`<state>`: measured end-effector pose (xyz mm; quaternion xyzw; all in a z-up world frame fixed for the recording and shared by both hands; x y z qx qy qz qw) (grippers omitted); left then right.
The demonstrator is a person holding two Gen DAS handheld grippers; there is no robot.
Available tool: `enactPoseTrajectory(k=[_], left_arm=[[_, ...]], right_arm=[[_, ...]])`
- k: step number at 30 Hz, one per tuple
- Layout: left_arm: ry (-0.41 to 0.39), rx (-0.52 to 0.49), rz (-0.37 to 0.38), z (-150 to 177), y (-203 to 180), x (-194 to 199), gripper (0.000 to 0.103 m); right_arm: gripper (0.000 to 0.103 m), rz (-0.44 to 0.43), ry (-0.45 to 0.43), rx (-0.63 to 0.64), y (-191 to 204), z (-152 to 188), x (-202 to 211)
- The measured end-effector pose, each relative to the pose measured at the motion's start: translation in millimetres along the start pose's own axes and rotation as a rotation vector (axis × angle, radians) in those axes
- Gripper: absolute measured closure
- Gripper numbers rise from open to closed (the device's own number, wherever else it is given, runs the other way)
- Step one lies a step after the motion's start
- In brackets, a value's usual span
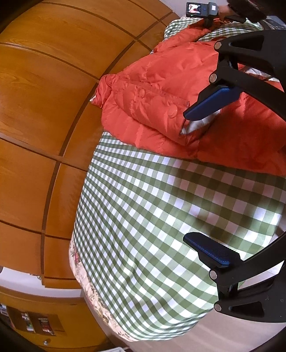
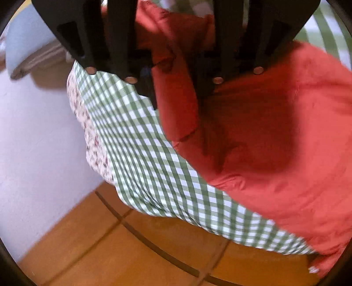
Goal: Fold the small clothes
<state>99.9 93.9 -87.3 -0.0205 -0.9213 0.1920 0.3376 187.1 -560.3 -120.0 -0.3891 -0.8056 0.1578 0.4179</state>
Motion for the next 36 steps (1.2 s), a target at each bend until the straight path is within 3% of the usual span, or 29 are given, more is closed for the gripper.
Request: enactPoseTrajectory(k=[1, 2, 3, 6, 8, 10, 13, 16, 18, 19, 21, 22, 23, 24, 27, 29, 31, 32, 33, 34, 35, 36], left_arm=[[0.001, 0.003, 0.003, 0.2, 0.5, -0.7, 0.003], [0.002, 0.005, 0.011, 0.5, 0.3, -1.5, 0.003], [0.005, 0.005, 0.016, 0.9, -0.2, -2.2, 0.003], [0.023, 0.004, 0.029, 3.0, -2.9, -5.8, 0.003], [0.031, 0.009, 0.034, 4.2, -3.0, -6.9, 0.003], [0.028, 0.024, 0.036, 3.1, -0.8, -5.5, 0.003], [0.009, 0.049, 0.038, -1.0, 3.8, -1.4, 0.003], [-0.004, 0.063, 0.039, -4.2, 6.5, 0.6, 0.003], [0.003, 0.067, 0.048, -4.4, 6.0, -1.3, 0.003], [0.008, 0.069, 0.054, -3.9, 5.6, -2.1, 0.003], [0.020, 0.077, 0.071, -2.3, 4.4, -3.8, 0.003], [0.023, 0.080, 0.080, -1.7, 3.6, -4.3, 0.003], [0.026, 0.081, 0.088, -1.0, 2.5, -4.8, 0.003], [0.031, 0.080, 0.094, 0.0, 1.1, -5.7, 0.003], [0.045, 0.070, 0.108, 4.1, -3.7, -7.4, 0.003], [0.050, 0.061, 0.112, 5.8, -6.6, -8.6, 0.003], [0.051, 0.055, 0.114, 7.5, -9.0, -9.3, 0.003], [0.046, 0.055, 0.114, 7.3, -9.3, -9.2, 0.003], [0.042, 0.057, 0.112, 6.9, -9.1, -9.2, 0.003], [0.035, 0.060, 0.110, 6.4, -8.3, -8.6, 0.003], [0.030, 0.063, 0.106, 5.9, -6.7, -7.9, 0.003], [0.028, 0.067, 0.102, 5.3, -4.9, -7.5, 0.003]], right_arm=[[0.034, -0.028, -0.028, -0.066, -0.3, 0.2, 19.4], [0.004, -0.059, -0.076, -0.126, 0.5, 0.5, 43.6], [0.002, -0.092, -0.122, -0.166, 2.3, -2.2, 60.9], [0.002, -0.345, -0.245, -0.221, 28.8, 3.8, 146.1], [0.002, -0.517, -0.238, -0.218, 52.0, 11.5, 182.1], [0.002, -0.773, -0.180, -0.218, 87.2, 24.8, 217.8], [0.003, -1.065, -0.028, -0.230, 133.7, 46.6, 249.0], [0.016, -1.220, 0.102, -0.263, 161.6, 60.1, 261.6], [0.044, -1.220, 0.159, -0.265, 170.3, 66.7, 257.9], [0.052, -1.222, 0.151, -0.256, 169.6, 68.6, 257.4], [0.081, -1.198, 0.113, -0.233, 158.0, 69.0, 252.0], [0.086, -1.170, 0.089, -0.217, 148.8, 70.0, 247.2], [0.097, -1.141, 0.076, -0.210, 138.9, 66.8, 236.1], [0.103, -1.097, 0.063, -0.208, 131.4, 68.2, 228.4], [0.103, -0.970, 0.063, -0.230, 103.7, 70.2, 191.5], [0.103, -1.059, 0.160, -0.298, 93.1, 77.8, 173.2], [0.098, -1.178, 0.236, -0.328, 93.4, 86.1, 176.4], [0.084, -1.197, 0.231, -0.321, 93.4, 89.4, 183.1], [0.034, -1.216, 0.215, -0.312, 95.2, 93.8, 194.6], [0.016, -1.242, 0.205, -0.324, 98.0, 91.7, 202.1], [0.012, -1.289, 0.198, -0.332, 103.5, 91.9, 214.3], [0.016, -1.331, 0.209, -0.322, 112.5, 90.6, 222.7]])
Point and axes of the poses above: each gripper's, at about its wrist camera, not at the fingertips, and x roughly against the way its jaws point, y to its left, z to its underside, the point moved 8 cm from there along -x, roughly the way its jaws point, and after that the axes turned 7 degrees about z, right-handed, at the moved point
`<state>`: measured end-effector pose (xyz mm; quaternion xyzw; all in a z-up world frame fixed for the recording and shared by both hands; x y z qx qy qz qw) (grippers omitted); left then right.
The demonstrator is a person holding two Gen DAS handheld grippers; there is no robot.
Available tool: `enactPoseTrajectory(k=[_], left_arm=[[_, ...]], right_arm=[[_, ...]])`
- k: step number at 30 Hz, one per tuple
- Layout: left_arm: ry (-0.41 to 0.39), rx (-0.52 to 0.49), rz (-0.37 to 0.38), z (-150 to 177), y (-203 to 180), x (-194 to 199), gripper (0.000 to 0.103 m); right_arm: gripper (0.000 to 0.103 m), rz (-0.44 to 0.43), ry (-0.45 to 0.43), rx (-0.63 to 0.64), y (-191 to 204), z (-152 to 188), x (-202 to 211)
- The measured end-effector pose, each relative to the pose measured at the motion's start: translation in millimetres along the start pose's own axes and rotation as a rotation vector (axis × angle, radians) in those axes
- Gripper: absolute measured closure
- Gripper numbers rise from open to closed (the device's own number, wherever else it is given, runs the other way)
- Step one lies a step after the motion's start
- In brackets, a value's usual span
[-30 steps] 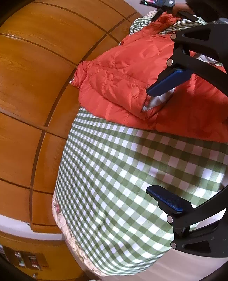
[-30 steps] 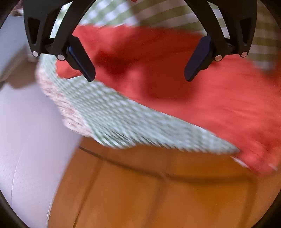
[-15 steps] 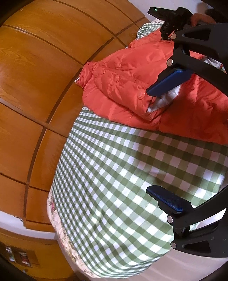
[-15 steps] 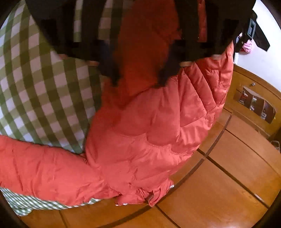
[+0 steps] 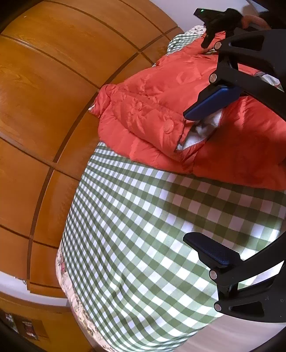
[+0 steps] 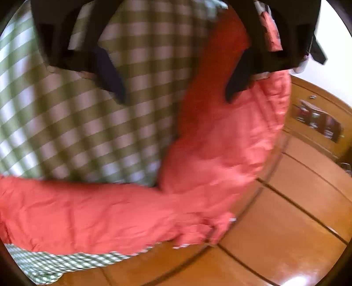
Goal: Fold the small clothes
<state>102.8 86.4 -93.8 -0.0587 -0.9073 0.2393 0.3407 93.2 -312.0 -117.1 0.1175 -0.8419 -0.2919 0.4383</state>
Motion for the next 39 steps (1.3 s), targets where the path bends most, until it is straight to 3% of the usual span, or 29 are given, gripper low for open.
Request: enactPoseTrajectory(k=[1, 4, 6, 8, 13, 17, 20, 22, 24, 28, 30, 33, 34, 35, 37, 39], left_arm=[[-0.002, 0.005, -0.003, -0.4, 1.7, 0.6, 0.003], [0.000, 0.035, 0.005, -1.7, 5.8, 0.6, 0.003], [0.001, 0.047, 0.013, -2.5, 7.3, 0.7, 0.003], [-0.006, 0.043, 0.010, -3.5, 7.8, 2.3, 0.003], [-0.016, 0.014, 0.054, -5.5, 1.9, 3.9, 0.003], [-0.005, -0.062, 0.192, -0.6, -20.0, 1.8, 0.003], [0.026, -0.086, 0.224, 5.4, -31.2, -2.6, 0.003], [0.069, -0.106, 0.235, 13.1, -36.3, -9.1, 0.003], [0.115, -0.105, 0.235, 20.7, -38.1, -15.8, 0.003], [0.185, -0.083, 0.196, 34.1, -32.2, -27.1, 0.003], [0.227, -0.058, 0.156, 41.2, -23.4, -32.6, 0.003], [0.300, 0.082, 0.194, 57.4, -12.9, -41.2, 0.003], [0.285, 0.104, 0.199, 58.2, -12.1, -39.6, 0.006], [0.279, 0.111, 0.202, 59.3, -13.5, -37.1, 0.014], [0.325, 0.062, 0.187, 65.2, -20.3, -36.8, 0.056], [0.353, 0.053, 0.213, 69.8, -24.3, -32.8, 0.077]], right_arm=[[0.019, -0.018, 0.033, -0.002, 8.5, 6.6, -8.5], [0.042, -0.047, 0.126, 0.009, 29.4, 27.3, -35.9], [0.074, -0.033, 0.108, 0.066, 41.3, 29.8, -40.4], [0.090, 0.021, 0.023, 0.174, 50.7, 21.5, -21.4], [0.097, 0.113, -0.119, 0.207, 25.6, -15.1, 34.1], [0.097, 0.284, -0.176, 0.172, -29.6, -32.8, 56.5], [0.097, 0.448, -0.155, 0.129, -82.7, -35.1, 53.5], [0.093, 0.545, -0.154, 0.139, -94.2, -34.2, 46.5], [0.064, 0.596, -0.192, 0.108, -98.3, -37.8, 57.1], [0.053, 0.555, -0.341, 0.156, -60.6, -47.5, 86.8], [0.032, 0.526, -0.402, 0.230, -28.3, -55.9, 89.7], [0.021, 0.444, -0.425, 0.332, 9.6, -59.6, 79.1], [0.019, 0.434, -0.413, 0.360, 16.6, -61.4, 68.5], [0.018, 0.428, -0.403, 0.380, 18.8, -59.9, 58.3], [0.018, 0.440, -0.356, 0.405, 14.1, -60.9, 32.1], [0.015, 0.448, -0.278, 0.392, 2.3, -59.1, 7.8]])
Point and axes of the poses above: each gripper's, at about its wrist camera, not at the fingertips, and x roughly against the way its jaws point, y to its left, z to its underside, the point moved 8 cm from there along -x, roughly the way its jaws point, and after that the axes turned 7 degrees about z, right-handed, at the moved point
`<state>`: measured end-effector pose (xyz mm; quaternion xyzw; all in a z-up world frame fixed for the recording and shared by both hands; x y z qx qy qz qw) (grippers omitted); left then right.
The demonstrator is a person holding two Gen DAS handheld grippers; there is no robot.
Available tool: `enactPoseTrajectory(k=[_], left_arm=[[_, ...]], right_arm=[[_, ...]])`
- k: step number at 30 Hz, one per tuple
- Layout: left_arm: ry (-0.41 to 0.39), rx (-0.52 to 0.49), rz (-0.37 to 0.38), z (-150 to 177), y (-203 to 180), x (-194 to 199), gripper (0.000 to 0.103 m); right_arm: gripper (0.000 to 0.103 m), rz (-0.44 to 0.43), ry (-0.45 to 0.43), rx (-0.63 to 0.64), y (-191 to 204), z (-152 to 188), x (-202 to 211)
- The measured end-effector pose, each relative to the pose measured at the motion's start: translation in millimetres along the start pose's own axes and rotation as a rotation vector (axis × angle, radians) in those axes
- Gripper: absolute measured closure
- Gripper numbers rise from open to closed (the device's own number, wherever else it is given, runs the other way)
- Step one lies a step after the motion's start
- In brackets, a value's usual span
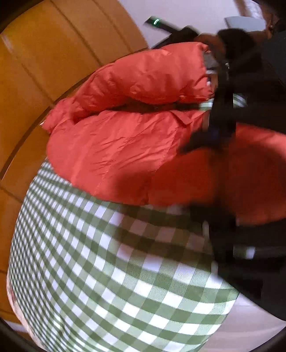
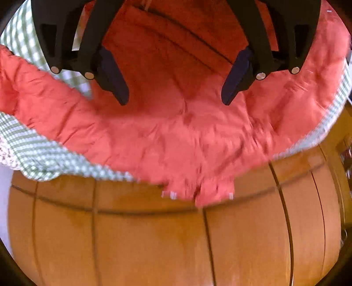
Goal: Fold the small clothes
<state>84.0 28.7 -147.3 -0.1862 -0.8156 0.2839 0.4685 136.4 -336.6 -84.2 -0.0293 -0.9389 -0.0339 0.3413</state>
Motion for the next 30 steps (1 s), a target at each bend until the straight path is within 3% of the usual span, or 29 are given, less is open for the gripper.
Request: enactPoseTrajectory(k=[1, 3, 6, 14, 18, 22, 26, 30], left_arm=[[0.003, 0.013, 0.025, -1.0, -1.3, 2.4, 0.080], [-0.011, 0.016, 0.019, -8.8, 3.6, 11.8, 0.087], [-0.068, -0.009, -0.069, -36.5, 18.8, 36.8, 0.089], [-0.160, -0.129, -0.414, -130.3, 89.3, 96.9, 0.092], [-0.200, -0.171, -0.590, -178.2, 118.3, 119.3, 0.093], [-0.251, -0.145, -0.688, -226.1, 143.8, 138.1, 0.093], [-0.272, -0.150, -0.778, -266.4, 163.6, 132.9, 0.093], [-0.214, -0.129, -0.852, -283.1, 192.4, 97.5, 0.086]], right_arm=[[0.014, -0.013, 0.047, -0.023, -1.2, 10.0, -11.4], [0.009, -0.030, 0.061, -0.053, -6.5, 17.0, -16.4], [0.005, -0.051, 0.056, -0.081, -11.7, 19.0, -16.0], [0.002, -0.067, 0.055, -0.080, -12.3, 17.8, -15.9], [0.002, -0.118, 0.024, -0.117, -19.6, 13.5, -12.0], [0.002, -0.066, 0.038, -0.071, -29.1, 13.1, -13.2], [0.002, -0.034, 0.064, -0.006, -30.1, 14.3, -21.4], [0.002, -0.035, 0.087, 0.002, -30.4, 15.5, -31.5]])
Point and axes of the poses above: each gripper's, at about its wrist camera, not at the fingertips, and x roughly against the way its jaws point, y to its left, z to its underside, the point moved 8 cm from there along -x, roughly the way its jaws point, and after that the axes turned 7 degrees about z, right-handed, at the moved point
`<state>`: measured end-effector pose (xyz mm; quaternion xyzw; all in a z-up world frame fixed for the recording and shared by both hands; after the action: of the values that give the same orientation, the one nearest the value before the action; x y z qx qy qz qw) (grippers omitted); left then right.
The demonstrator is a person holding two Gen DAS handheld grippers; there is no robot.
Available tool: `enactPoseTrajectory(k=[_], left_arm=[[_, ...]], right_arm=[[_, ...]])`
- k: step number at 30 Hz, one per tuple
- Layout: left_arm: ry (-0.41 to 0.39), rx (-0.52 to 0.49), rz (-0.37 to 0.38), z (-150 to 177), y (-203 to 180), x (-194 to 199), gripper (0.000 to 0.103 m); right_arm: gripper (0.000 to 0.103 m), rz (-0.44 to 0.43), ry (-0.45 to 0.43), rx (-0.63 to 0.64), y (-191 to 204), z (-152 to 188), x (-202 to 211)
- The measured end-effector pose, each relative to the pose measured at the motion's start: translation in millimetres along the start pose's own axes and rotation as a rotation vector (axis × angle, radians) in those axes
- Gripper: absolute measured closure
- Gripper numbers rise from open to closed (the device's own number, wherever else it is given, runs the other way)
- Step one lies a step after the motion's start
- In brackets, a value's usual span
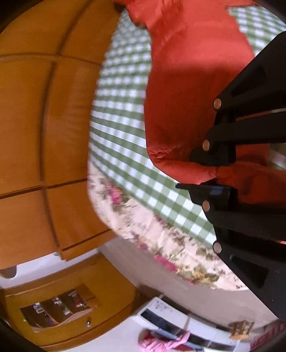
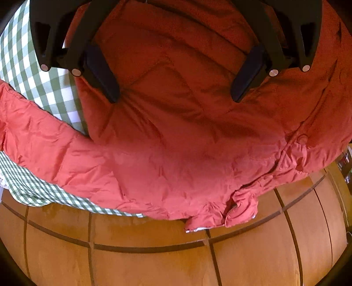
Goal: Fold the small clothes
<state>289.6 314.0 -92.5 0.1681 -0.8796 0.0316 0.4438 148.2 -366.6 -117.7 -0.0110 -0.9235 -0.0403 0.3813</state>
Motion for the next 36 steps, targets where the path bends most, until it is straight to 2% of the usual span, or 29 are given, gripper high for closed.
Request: enactPoseTrajectory(k=[2, 3, 4, 5, 7, 11, 14, 16, 17, 19, 20, 21, 22, 23, 24, 25, 26, 28, 30, 33, 36], left_arm=[[0.008, 0.005, -0.009, 7.9, -5.7, -12.0, 0.069], [-0.002, 0.009, -0.017, 12.2, -8.3, -12.9, 0.045], [-0.019, 0.013, -0.013, 14.8, -10.9, -10.8, 0.015], [-0.047, 0.021, -0.014, 17.6, -12.6, -4.7, 0.007], [-0.136, 0.066, 0.005, 23.5, -14.0, 17.4, 0.006], [-0.262, 0.197, 0.125, 45.4, -16.1, 68.4, 0.006], [-0.349, 0.259, 0.256, 67.6, -35.2, 110.7, 0.006], [-0.357, 0.276, 0.392, 86.5, -63.8, 133.1, 0.006], [-0.337, 0.279, 0.469, 95.2, -80.2, 137.7, 0.006], [-0.236, 0.261, 0.686, 118.1, -135.8, 142.9, 0.006], [-0.198, 0.248, 0.737, 126.2, -154.9, 144.7, 0.007], [-0.141, 0.225, 0.803, 138.8, -184.5, 145.0, 0.013], [-0.097, 0.206, 0.844, 148.2, -206.5, 144.4, 0.027], [-0.044, 0.180, 0.869, 157.8, -227.9, 141.7, 0.035], [0.031, 0.145, 0.887, 171.3, -254.3, 136.3, 0.053], [0.081, 0.132, 0.905, 181.0, -271.8, 133.0, 0.066], [0.125, 0.127, 0.925, 189.6, -286.4, 129.1, 0.068], [0.186, 0.132, 0.979, 204.8, -315.9, 127.4, 0.068], [0.179, 0.140, 1.026, 208.5, -333.7, 134.0, 0.068], [0.212, 0.266, 1.122, 207.8, -344.6, 135.6, 0.053], [0.219, 0.346, 1.192, 203.1, -351.7, 137.6, 0.041]], right_arm=[[0.002, -0.005, -0.002, -0.004, -1.9, -0.9, -2.4], [0.002, -0.010, -0.003, -0.007, -2.5, -1.1, -3.1], [0.002, -0.015, -0.005, -0.010, -3.7, -1.7, -4.1], [0.002, -0.021, -0.006, -0.014, -4.0, -1.6, -4.7], [0.002, -0.032, -0.009, -0.020, -3.4, -1.2, -5.0], [0.002, -0.047, -0.015, -0.028, -3.3, 0.3, -5.1], [0.002, -0.052, -0.020, -0.034, -2.5, 0.7, -4.0], [0.002, -0.058, -0.024, -0.039, -2.3, 0.6, -3.2], [0.002, -0.060, -0.026, -0.041, -2.4, 0.8, -3.0], [0.002, -0.066, -0.029, -0.047, -2.5, 1.2, -2.5], [0.002, -0.069, -0.031, -0.049, -2.8, 1.4, -2.0], [0.002, -0.073, -0.032, -0.053, -3.1, 1.6, -1.6], [0.002, -0.076, -0.034, -0.056, -3.1, 1.9, -1.2], [0.002, -0.080, -0.035, -0.058, -3.5, 2.2, -0.8], [0.002, -0.085, -0.037, -0.061, -4.0, 2.3, -0.4], [0.002, -0.091, -0.040, -0.066, -4.4, 2.5, 0.3], [0.002, -0.098, -0.042, -0.070, -5.0, 2.4, 0.7], [0.002, -0.114, -0.049, -0.082, -6.1, 2.4, 2.3], [0.002, -0.126, -0.054, -0.093, -6.8, 1.9, 3.5], [0.002, -0.132, -0.056, -0.101, -6.4, 1.4, 3.9], [0.002, -0.130, -0.056, -0.101, -5.4, 0.9, 3.9]])
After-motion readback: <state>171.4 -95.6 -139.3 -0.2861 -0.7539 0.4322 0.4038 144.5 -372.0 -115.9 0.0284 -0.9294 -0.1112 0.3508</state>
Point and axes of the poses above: each gripper's, at about its wrist camera, not at the fingertips, and x roughly against the way its jaws point, y to its left, z to its underside, the point moved 8 cm from there along -x, roughly the way its jaws point, and after that the axes turned 7 degrees about z, right-handed, at the moved point
